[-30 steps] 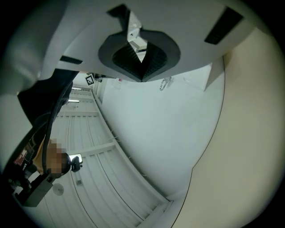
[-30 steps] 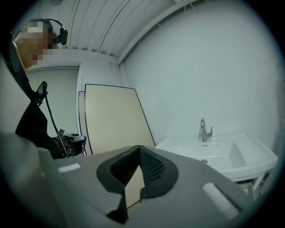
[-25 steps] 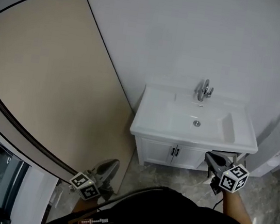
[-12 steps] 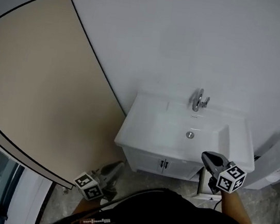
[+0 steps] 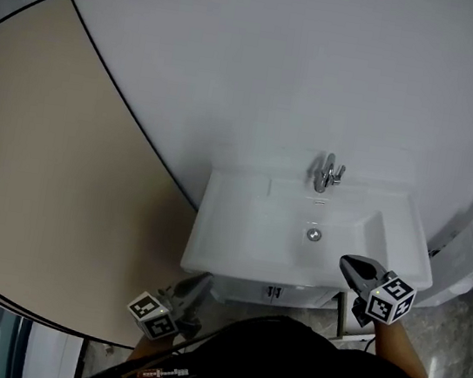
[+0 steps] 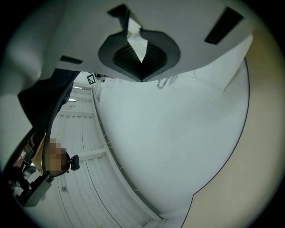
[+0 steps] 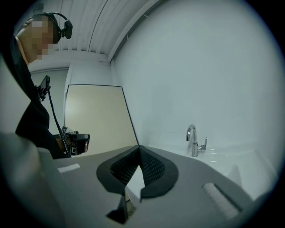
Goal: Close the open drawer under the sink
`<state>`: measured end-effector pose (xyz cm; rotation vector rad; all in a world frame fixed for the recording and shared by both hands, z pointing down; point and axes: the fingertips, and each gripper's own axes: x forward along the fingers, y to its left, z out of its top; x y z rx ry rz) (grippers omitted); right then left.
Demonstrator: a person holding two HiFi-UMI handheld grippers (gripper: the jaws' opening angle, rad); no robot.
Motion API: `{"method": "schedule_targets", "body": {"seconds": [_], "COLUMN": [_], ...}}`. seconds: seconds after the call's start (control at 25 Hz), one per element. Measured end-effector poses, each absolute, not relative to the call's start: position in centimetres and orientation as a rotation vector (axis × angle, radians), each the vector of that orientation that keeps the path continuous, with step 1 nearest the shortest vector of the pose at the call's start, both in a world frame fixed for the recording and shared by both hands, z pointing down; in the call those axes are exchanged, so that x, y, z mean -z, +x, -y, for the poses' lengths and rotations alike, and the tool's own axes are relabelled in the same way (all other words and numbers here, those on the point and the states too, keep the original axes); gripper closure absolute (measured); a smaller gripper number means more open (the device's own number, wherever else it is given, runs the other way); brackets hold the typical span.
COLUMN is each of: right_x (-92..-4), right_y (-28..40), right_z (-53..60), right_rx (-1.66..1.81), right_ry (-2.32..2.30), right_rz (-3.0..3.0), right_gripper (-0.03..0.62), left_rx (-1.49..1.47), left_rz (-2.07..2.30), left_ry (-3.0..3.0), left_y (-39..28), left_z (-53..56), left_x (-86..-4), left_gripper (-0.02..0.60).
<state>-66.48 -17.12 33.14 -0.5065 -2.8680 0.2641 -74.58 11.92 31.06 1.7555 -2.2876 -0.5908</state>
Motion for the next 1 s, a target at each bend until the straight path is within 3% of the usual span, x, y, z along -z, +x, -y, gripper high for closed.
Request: {"method": "schedule_targets", "body": {"seconds": [0.48, 1.0], "right_x": [-30.9, -33.0], "right_y": [-78.1, -82.7], "right_z": [14.5, 20.3], "right_rx": [-0.236, -0.246], "right_ry": [-0.260, -0.274], "right_rz": [2.907, 2.867], "right_gripper": [0.592, 0.592], "left_rx": [0.544, 0.578], "left_rz": [2.133, 2.099], "left_ry": [1.960, 1.923], "left_y": [-91.9, -96.5], "left_z": [-12.8, -6.8], "left_x": [-29.8, -32.5], "left_gripper": [0.581, 0.581]}}
